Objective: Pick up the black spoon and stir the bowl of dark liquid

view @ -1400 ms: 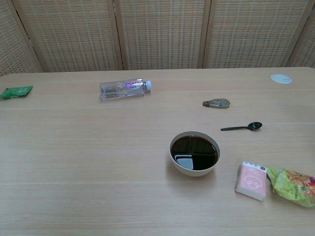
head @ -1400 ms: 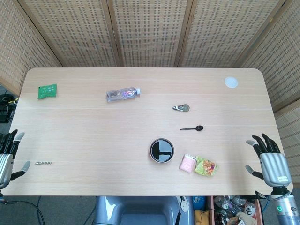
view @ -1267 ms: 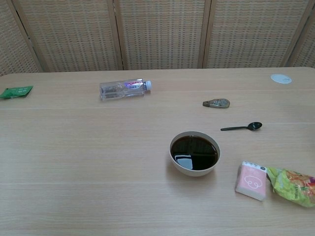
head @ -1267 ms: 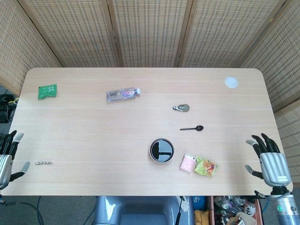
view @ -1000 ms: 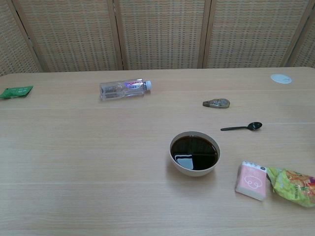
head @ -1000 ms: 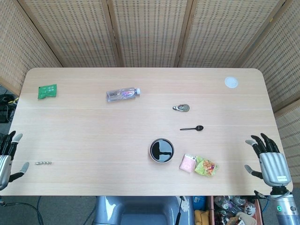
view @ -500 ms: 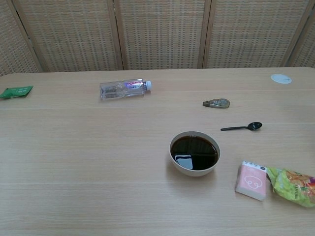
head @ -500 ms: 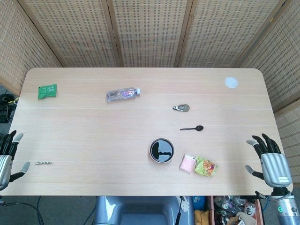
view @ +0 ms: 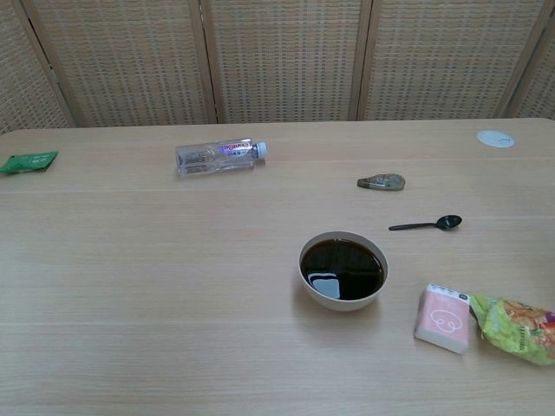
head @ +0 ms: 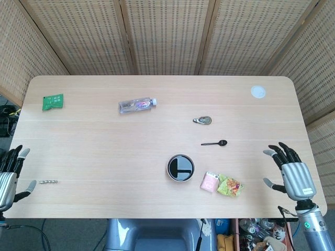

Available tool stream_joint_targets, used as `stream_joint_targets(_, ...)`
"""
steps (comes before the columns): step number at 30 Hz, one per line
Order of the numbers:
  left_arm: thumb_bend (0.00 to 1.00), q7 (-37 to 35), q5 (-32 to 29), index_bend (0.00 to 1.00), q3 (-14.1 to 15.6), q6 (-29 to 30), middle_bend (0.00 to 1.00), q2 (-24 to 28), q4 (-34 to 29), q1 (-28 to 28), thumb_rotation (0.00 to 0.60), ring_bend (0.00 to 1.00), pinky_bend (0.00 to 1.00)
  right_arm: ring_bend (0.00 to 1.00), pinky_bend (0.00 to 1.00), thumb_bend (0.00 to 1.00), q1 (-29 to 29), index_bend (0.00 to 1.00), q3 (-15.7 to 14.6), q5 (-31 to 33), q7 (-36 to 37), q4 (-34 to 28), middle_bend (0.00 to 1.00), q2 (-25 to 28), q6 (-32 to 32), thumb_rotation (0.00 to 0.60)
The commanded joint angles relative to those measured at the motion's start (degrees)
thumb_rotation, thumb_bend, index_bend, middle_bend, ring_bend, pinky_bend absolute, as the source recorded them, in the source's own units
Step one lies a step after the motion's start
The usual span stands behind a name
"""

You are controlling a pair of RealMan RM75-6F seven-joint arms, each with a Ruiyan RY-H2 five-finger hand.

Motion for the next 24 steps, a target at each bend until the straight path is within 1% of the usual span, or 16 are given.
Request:
stream_joint_targets(1,0.32,-0.1,0.0,0.00,0.0,-0.1,0.00,-0.1,0.1,0.0,0.600,0.00,0.00,0.13,0.23,0.21,1.3,0.28,0.7,0.1,0.9,-0.1,0.27,-0.1,-1.3,0.600)
stream_joint_targets(9,0.32,-0.2,-0.1,0.00,-0.1,-0.8,0.00,-0.3,0.4,-0.4,0.600,0.00,0.00,0.14,0.24,0.21,7.4,0.28,3.1,1.3,3.6,0.4,0.28,-0.9,-8.2,0.600)
stream_joint_targets(14,0.32,-0.2,-0.2,0.00,-0.1,-1.3,0.00,-0.4,0.7,-0.7,0.600,0.00,0.00,0.16,0.27,0.21,12.3,0.28,4.8,2.6,4.9,1.1,0.30,-1.9,-14.0,0.600)
stream_joint_targets(17,0.32,-0.2,-0.5,0.00,-0.2,-1.5,0.00,-0.5,0.8,-0.8,0.600,0.00,0.00,0.18,0.32,0.21,14.8,0.28,5.5,3.3,5.0,1.4,0.33,-2.6,-16.9,0.600)
stream_joint_targets(18,0.32,-0.2,-0.5,0.00,-0.2,-1.6,0.00,-0.5,0.8,-0.8,0.600,0.00,0.00,0.20,0.35,0.21,15.4,0.28,5.6,3.5,5.0,1.5,0.34,-2.7,-17.6,0.600)
stream_joint_targets(20,0.32,-0.1,-0.6,0.00,-0.2,-1.8,0.00,-0.4,0.8,-0.9,0.600,0.00,0.00,0.24,0.43,0.21,17.6,0.28,6.2,4.2,5.8,1.9,0.36,-3.3,-20.2,0.600)
stream_joint_targets(22,0.32,0.0,-0.5,0.00,-0.4,-1.6,0.00,-0.3,0.8,-1.1,0.600,0.00,0.00,0.32,0.54,0.21,20.7,0.28,7.2,5.0,5.7,3.4,0.40,-4.2,-23.8,0.600)
stream_joint_targets(24,0.32,0.1,-0.6,0.00,-0.5,-1.6,0.00,-0.3,0.8,-1.1,0.600,0.00,0.00,0.38,0.62,0.21,22.4,0.28,7.6,6.0,5.1,4.4,0.43,-4.8,-25.9,0.600)
